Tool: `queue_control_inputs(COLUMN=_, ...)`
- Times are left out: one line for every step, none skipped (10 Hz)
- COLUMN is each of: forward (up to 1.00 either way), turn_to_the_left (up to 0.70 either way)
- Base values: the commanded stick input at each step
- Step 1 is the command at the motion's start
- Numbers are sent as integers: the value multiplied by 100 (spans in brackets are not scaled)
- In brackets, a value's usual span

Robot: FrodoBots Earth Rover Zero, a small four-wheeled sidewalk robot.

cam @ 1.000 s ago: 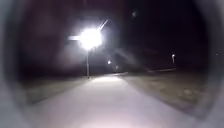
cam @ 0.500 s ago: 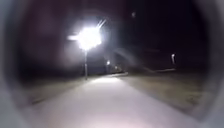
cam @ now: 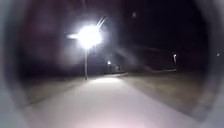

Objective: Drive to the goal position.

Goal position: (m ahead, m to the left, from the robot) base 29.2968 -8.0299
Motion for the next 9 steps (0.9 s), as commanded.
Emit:
queue_control_inputs(forward=70, turn_to_the_left=0)
queue_control_inputs(forward=70, turn_to_the_left=0)
queue_control_inputs(forward=70, turn_to_the_left=0)
queue_control_inputs(forward=70, turn_to_the_left=0)
queue_control_inputs(forward=70, turn_to_the_left=0)
queue_control_inputs(forward=70, turn_to_the_left=0)
queue_control_inputs(forward=70, turn_to_the_left=0)
queue_control_inputs(forward=70, turn_to_the_left=0)
queue_control_inputs(forward=70, turn_to_the_left=0)
